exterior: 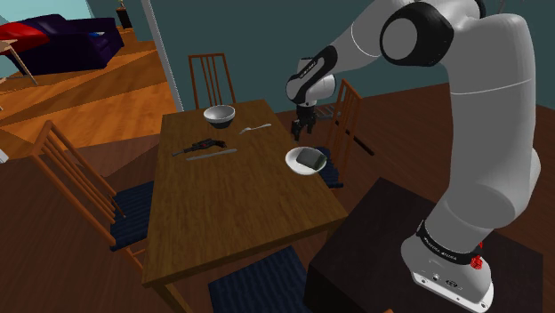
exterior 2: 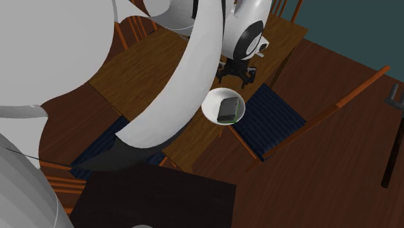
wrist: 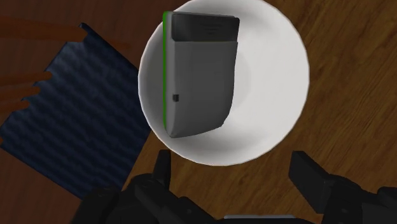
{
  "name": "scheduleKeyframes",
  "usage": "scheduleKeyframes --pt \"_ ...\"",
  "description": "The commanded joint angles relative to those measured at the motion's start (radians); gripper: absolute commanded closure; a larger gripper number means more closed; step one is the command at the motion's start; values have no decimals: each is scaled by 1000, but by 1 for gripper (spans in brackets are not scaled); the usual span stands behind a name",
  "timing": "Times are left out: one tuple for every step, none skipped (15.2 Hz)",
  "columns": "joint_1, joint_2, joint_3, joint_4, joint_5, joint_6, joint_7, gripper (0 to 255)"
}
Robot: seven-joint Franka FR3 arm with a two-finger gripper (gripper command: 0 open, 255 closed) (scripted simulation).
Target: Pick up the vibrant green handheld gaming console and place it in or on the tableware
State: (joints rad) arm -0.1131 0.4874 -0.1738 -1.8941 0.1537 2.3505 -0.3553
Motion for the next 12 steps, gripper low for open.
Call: scheduleKeyframes --pt "0 0 0 0 0 0 0 0" --pt "2 -22 -4 4 -6 -25 4 0" --pt "4 -43 -8 9 -12 -51 8 0" --pt "6 -63 -11 16 -18 -78 11 0" --pt "7 -78 -13 22 -22 -99 14 0" --pt "7 -78 -13 22 -22 -99 14 0" --pt "7 -78 -13 22 -22 -99 14 0" --pt "7 -78 -13 22 -22 -99 14 0" --pt "7 -78 -13 22 -22 -99 14 0" --pt "7 -78 -13 22 -22 -99 14 0" --pt "7 -78 -13 22 -22 -99 14 0" --pt "7 -78 -13 22 -22 -99 14 0"
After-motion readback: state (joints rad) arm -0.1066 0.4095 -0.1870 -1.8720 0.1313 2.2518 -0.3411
